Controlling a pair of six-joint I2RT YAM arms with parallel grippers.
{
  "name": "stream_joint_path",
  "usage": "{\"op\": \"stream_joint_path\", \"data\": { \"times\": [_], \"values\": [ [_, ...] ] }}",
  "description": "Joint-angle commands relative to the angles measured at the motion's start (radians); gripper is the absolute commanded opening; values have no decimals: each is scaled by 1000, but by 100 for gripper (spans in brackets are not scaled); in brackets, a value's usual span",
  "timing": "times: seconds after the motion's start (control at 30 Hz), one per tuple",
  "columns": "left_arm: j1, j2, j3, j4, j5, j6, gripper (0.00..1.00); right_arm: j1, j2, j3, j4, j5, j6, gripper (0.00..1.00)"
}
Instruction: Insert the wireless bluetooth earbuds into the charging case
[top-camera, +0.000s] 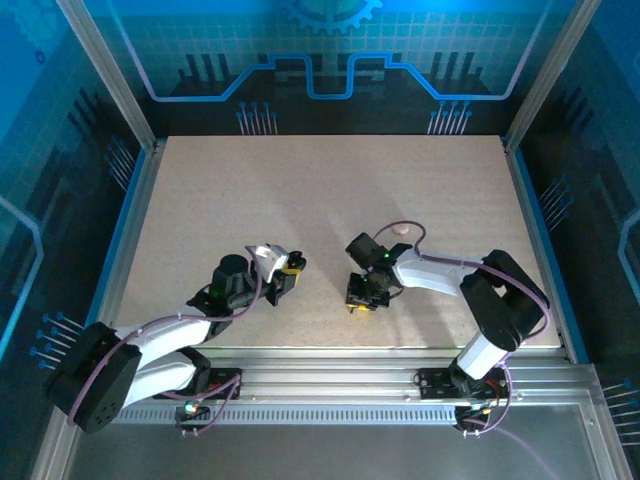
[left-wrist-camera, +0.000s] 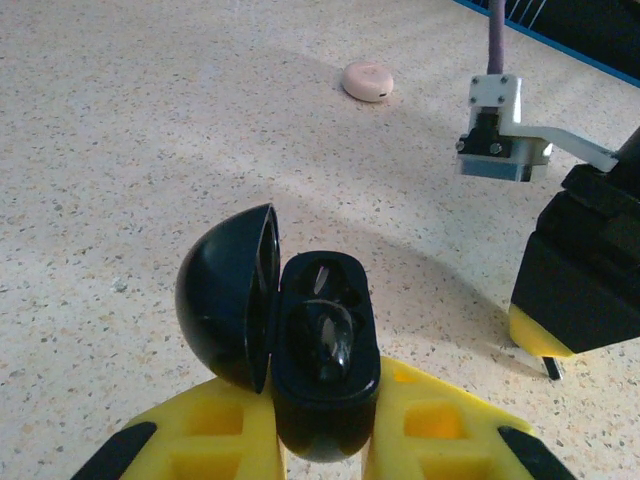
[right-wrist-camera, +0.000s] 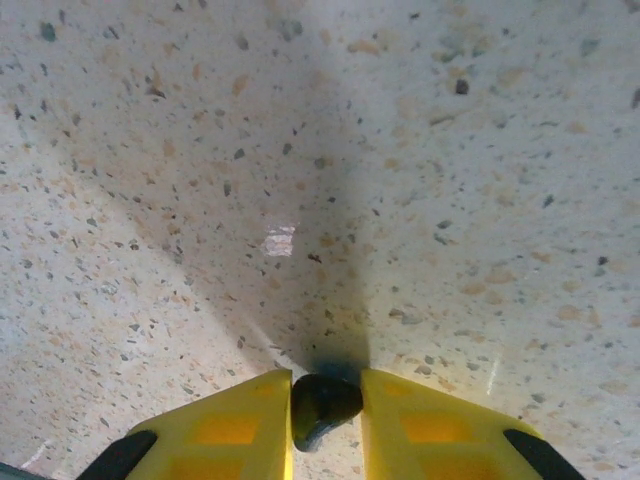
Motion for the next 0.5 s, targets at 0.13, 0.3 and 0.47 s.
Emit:
{"op": "stream_joint_path", "data": {
  "times": [0.13, 0.3, 0.47],
  "values": [
    [-33, 83, 67, 58, 33, 28, 6, 7, -144, -12, 31, 135, -76, 22],
    [-48, 160, 90, 120, 37, 41, 6, 1, -217, -36, 90, 204, -132, 22],
    [-59, 237, 118, 182, 48, 52, 6, 1, -294, -67, 200, 252, -200, 23]
  ]
}}
